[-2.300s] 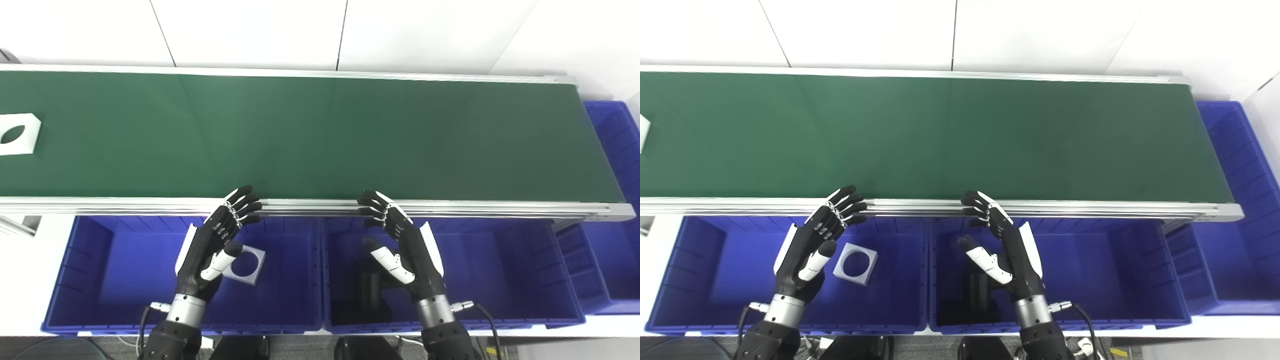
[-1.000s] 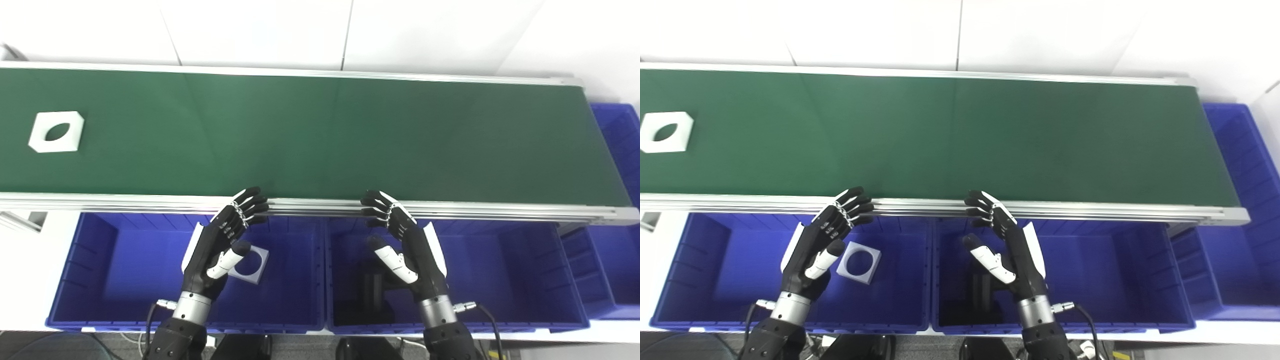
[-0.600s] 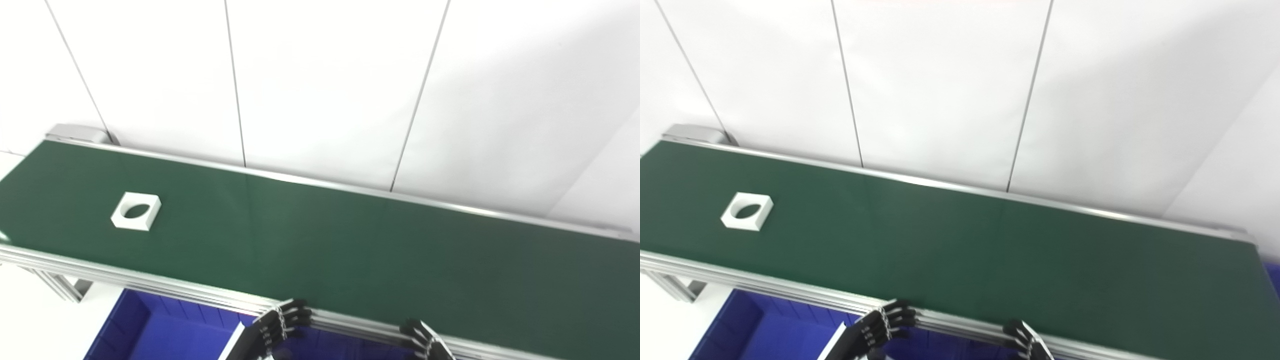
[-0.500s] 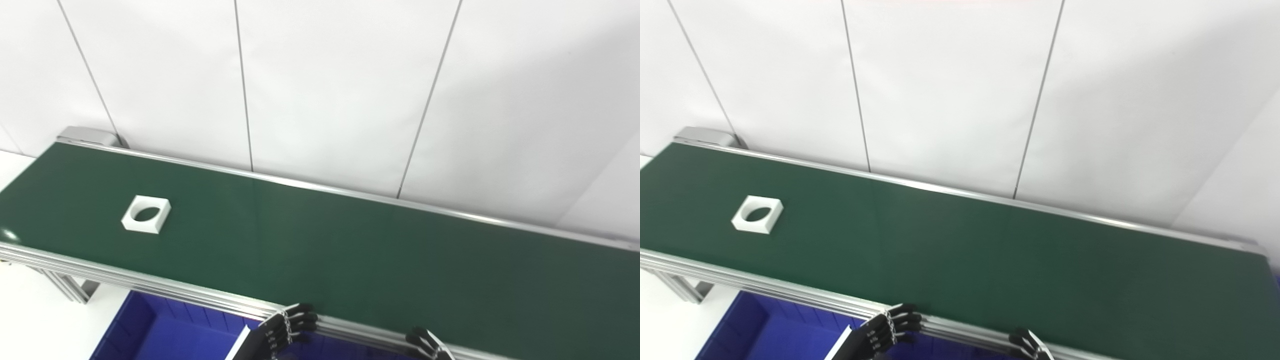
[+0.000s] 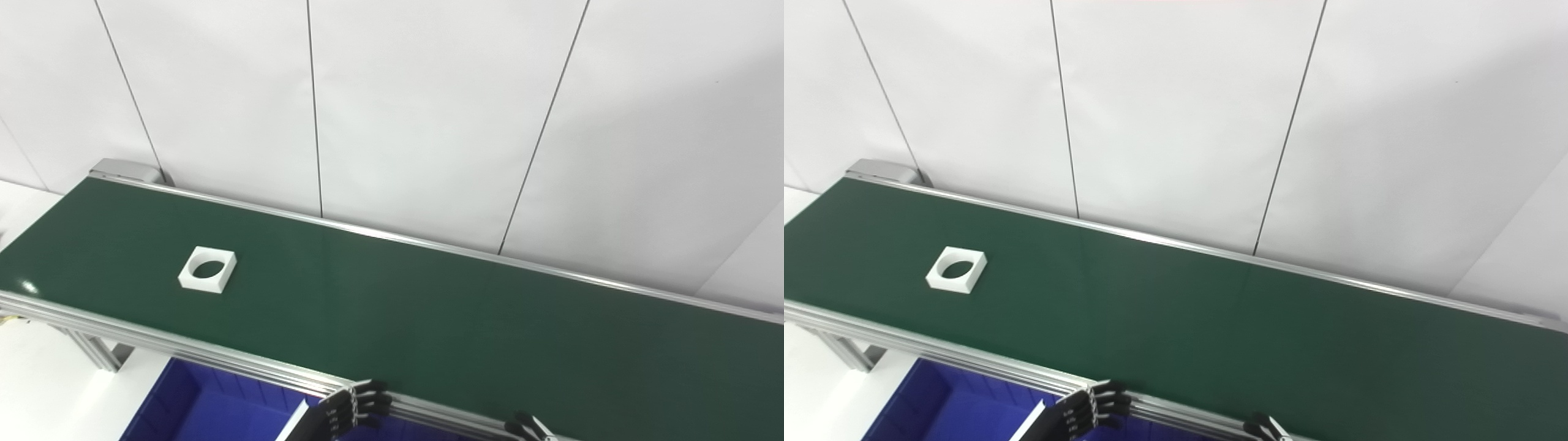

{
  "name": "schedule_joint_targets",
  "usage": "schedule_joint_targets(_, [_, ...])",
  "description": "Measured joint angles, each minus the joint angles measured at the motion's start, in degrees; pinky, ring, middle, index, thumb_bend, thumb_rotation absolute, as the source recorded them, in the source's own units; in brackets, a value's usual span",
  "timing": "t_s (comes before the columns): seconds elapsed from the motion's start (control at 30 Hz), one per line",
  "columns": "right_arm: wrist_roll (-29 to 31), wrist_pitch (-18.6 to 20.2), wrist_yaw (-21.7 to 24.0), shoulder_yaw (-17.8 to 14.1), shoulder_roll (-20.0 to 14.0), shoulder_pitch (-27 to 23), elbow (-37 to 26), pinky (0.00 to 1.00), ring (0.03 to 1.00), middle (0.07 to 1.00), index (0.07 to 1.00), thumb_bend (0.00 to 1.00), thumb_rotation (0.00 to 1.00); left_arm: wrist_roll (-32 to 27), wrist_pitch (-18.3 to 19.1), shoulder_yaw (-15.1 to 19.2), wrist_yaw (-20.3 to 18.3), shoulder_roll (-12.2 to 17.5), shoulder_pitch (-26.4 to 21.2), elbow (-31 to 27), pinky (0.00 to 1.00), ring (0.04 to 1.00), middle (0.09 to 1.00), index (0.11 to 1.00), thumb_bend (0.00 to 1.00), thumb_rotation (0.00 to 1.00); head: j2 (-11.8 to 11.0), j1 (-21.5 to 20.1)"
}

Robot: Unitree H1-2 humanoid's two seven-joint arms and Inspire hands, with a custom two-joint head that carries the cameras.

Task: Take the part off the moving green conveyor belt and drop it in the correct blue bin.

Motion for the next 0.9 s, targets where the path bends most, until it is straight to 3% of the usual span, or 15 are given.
schedule_joint_targets(0.2, [0.62, 0.00, 0.00, 0.06, -0.03, -0.10, 0.00, 0.62, 0.733, 0.794, 0.854, 0.61, 0.92, 0.11, 0.00, -0.04, 0.13, 0.19, 0.07, -1.25, 0.69, 0.740, 0.770, 0.794, 0.93, 0.55, 0.26, 1.84])
schedule_joint_targets(0.37, [1.15, 0.00, 0.03, 0.02, -0.02, -0.14, -0.01, 0.63, 0.742, 0.799, 0.858, 0.62, 0.93, 0.12, -0.03, -0.11, -0.18, 1.95, 0.81, -5.56, 0.71, 0.752, 0.780, 0.801, 0.91, 0.53, 0.62, 2.90])
schedule_joint_targets(0.57, [1.71, 0.00, 0.22, -0.37, -0.17, -0.12, -0.04, 0.65, 0.752, 0.804, 0.865, 0.66, 0.95, 1.76, -0.16, 0.74, 1.24, 7.06, 2.11, -13.38, 0.72, 0.772, 0.789, 0.786, 0.95, 0.52, 1.23, 3.87])
schedule_joint_targets(0.9, [2.03, 0.00, 0.51, -0.52, -0.19, -0.15, -0.06, 0.66, 0.758, 0.809, 0.874, 0.65, 0.97, 2.72, 0.71, 4.98, 4.12, 14.95, 0.34, -21.69, 0.75, 0.805, 0.818, 0.809, 0.88, 0.58, 1.67, 4.14])
